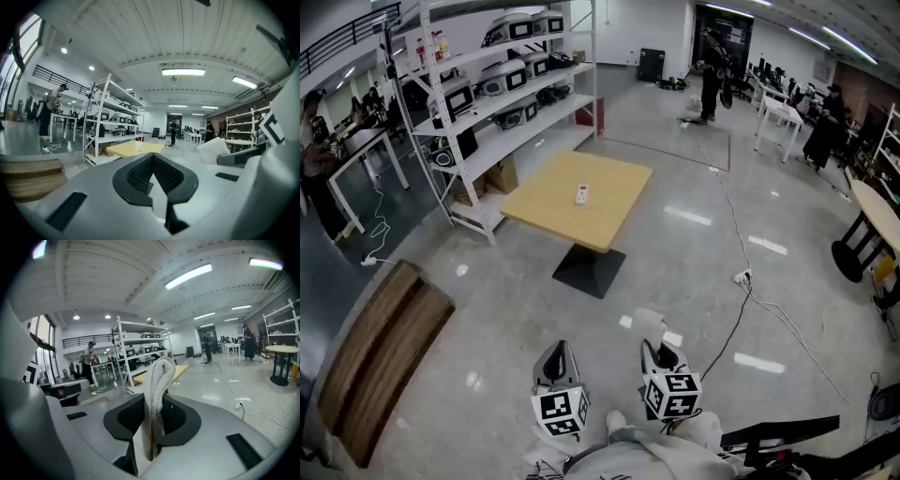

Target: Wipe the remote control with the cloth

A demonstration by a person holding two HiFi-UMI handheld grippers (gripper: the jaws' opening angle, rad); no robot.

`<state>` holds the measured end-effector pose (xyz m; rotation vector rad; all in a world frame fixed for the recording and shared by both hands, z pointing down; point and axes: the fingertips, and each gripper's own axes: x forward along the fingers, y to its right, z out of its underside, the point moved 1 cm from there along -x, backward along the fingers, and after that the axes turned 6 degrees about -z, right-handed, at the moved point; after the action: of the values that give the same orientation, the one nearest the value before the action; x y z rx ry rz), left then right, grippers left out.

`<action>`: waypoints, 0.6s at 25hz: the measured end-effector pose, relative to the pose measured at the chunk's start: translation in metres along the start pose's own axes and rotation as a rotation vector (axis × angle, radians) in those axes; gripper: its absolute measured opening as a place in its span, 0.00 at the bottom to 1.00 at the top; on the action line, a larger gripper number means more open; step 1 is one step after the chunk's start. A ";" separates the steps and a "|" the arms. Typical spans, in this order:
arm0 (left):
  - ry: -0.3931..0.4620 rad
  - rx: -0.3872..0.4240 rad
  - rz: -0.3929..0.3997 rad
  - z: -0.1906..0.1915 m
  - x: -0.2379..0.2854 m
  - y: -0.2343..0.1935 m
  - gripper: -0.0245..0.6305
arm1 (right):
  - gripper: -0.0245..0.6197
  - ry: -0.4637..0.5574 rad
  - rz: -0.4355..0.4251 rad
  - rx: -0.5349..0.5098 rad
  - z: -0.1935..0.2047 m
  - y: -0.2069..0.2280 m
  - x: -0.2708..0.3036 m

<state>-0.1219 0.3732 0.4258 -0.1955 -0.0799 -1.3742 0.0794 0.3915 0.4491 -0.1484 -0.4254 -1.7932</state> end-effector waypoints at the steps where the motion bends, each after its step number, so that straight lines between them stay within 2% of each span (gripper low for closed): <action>1: -0.001 0.002 0.001 -0.001 0.011 0.001 0.04 | 0.18 0.002 -0.002 -0.001 -0.005 0.005 0.010; 6: -0.007 0.008 0.007 -0.006 0.060 0.010 0.04 | 0.18 -0.003 -0.002 0.004 -0.021 0.032 0.050; 15: -0.044 0.007 -0.017 -0.004 0.115 0.005 0.04 | 0.18 -0.027 0.019 0.041 -0.028 0.069 0.091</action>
<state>-0.0945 0.2626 0.4414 -0.2195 -0.1230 -1.3863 0.1240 0.2843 0.4667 -0.1475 -0.4779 -1.7641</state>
